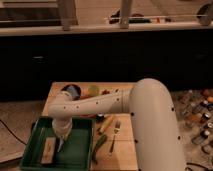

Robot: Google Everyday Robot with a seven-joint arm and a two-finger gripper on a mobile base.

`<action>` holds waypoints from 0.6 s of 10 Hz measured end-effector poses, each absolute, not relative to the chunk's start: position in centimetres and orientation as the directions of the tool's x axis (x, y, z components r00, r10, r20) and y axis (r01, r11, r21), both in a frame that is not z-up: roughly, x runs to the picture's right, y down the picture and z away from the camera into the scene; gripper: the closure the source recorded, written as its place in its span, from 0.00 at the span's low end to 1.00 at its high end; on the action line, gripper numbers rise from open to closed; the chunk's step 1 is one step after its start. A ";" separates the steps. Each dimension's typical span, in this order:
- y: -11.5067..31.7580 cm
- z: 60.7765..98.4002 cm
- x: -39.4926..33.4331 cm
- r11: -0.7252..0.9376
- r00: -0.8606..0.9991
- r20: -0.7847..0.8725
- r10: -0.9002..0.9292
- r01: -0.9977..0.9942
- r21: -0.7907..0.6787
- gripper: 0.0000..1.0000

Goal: Wipe tray with towel

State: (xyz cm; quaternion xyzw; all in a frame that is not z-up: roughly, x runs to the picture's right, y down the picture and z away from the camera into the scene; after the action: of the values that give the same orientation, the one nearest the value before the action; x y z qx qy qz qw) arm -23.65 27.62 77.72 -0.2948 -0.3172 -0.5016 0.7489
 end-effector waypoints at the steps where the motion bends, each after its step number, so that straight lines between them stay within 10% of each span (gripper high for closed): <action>1: 28.5 77.3 -23.6 0.321 0.293 0.778 -0.556 0.939 -0.124 1.00; 6: 30.1 74.8 -19.2 0.350 0.368 0.753 -0.545 0.916 -0.194 1.00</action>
State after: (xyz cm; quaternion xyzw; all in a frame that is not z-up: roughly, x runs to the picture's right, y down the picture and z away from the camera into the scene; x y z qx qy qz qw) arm -19.19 30.09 74.79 -0.3118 -0.2977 -0.4771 0.7659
